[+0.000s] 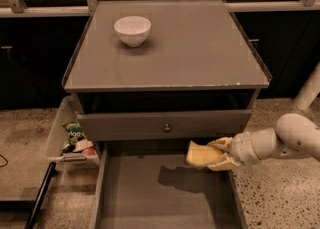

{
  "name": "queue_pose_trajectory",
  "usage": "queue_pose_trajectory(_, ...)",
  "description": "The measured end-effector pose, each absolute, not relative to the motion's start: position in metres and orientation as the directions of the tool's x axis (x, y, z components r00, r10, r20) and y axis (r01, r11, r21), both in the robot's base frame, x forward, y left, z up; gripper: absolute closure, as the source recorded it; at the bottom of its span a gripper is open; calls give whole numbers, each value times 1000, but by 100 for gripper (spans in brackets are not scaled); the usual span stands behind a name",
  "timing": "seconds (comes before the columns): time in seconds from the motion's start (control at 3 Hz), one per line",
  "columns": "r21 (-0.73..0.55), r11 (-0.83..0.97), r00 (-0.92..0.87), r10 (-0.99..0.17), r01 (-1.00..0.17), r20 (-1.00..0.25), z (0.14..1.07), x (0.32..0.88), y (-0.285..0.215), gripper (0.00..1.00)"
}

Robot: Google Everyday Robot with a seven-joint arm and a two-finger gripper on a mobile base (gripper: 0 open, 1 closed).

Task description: Pick sponge from middle drawer and place on counter

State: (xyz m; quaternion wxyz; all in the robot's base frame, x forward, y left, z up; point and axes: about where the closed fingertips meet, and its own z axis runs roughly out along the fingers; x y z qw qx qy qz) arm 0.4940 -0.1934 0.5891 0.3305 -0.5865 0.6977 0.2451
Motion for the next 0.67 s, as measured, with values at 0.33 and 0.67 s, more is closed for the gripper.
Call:
queue_pose_trajectory(0.33, -58, 183, -77, -655, -981, -751, 595, 490, -190, 100)
queue_pose_trajectory(0.67, -147, 136, 22, -656, -980, -754, 643, 479, -183, 100)
